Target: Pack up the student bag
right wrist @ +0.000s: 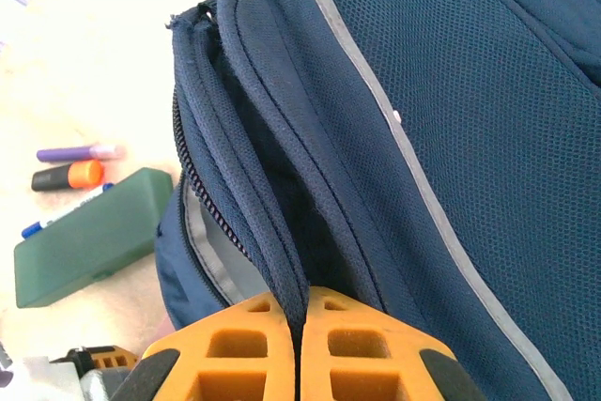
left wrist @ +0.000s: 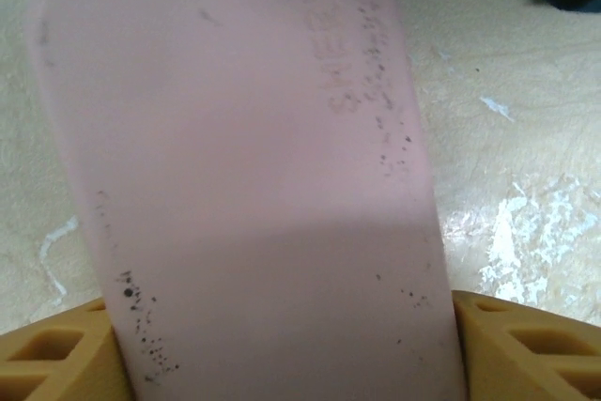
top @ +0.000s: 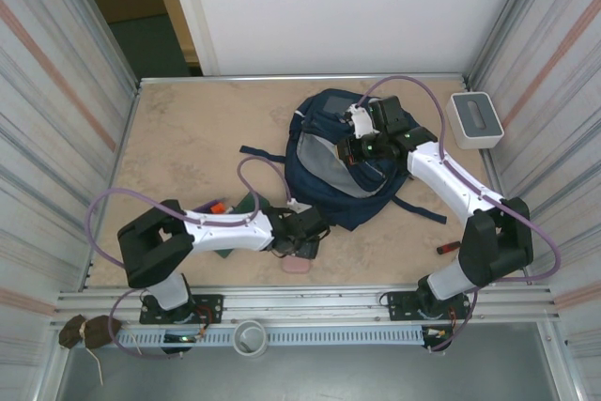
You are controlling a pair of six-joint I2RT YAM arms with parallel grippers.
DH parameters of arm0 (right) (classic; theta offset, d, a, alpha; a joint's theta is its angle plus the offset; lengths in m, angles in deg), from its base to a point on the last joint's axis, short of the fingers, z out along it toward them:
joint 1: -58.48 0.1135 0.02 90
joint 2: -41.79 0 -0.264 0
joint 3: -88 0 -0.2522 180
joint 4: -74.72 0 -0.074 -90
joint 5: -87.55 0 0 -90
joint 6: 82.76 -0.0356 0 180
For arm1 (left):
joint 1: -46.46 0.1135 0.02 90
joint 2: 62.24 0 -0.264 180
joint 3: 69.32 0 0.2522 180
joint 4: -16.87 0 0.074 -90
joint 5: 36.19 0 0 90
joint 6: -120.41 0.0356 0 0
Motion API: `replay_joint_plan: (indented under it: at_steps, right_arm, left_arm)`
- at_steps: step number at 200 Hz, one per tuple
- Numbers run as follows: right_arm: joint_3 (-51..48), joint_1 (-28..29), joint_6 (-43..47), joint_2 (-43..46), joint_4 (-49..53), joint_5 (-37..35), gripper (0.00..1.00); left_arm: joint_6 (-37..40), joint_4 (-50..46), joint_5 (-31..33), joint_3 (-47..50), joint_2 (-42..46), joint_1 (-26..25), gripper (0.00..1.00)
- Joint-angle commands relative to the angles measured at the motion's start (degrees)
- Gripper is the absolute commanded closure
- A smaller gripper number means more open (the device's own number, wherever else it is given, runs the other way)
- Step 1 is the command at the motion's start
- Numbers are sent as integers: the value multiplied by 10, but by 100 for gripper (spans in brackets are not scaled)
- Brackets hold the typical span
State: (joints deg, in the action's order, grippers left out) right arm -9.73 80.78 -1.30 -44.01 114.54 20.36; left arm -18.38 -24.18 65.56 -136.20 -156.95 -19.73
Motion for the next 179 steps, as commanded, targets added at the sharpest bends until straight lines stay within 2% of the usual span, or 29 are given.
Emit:
replay_joint_plan:
  at_steps: [1, 19, 48, 62, 79, 113, 140, 161, 179]
  right_arm:
    - [30, -15, 3, 8, 16, -4, 100]
    - [54, -25, 15, 4, 43, 11, 100]
    - [102, -37, 41, -11, 102, 35, 100]
    - [124, -39, 53, -20, 125, 49, 100]
    - [158, -41, 69, -36, 154, 69, 100]
    - [233, -47, 83, -72, 192, 116, 100]
    - [282, -48, 76, -88, 199, 140, 100]
    - [316, -55, 65, -100, 199, 163, 100]
    - [338, -67, 40, -111, 186, 191, 100]
  left_arm:
    - [9, -14, 29, 26, 39, 1, 40]
    - [38, 1, 41, 40, 99, 13, 49]
    - [115, 17, 28, 38, 200, 42, 54]
    - [156, 26, -3, 26, 228, 65, 55]
    - [199, 51, -85, 4, 236, 113, 55]
    - [247, 66, -192, -88, 175, 160, 56]
    - [269, 37, -215, -180, 85, 184, 55]
    - [258, 57, -259, -221, 27, 216, 56]
    - [256, 69, -272, -259, -18, 226, 56]
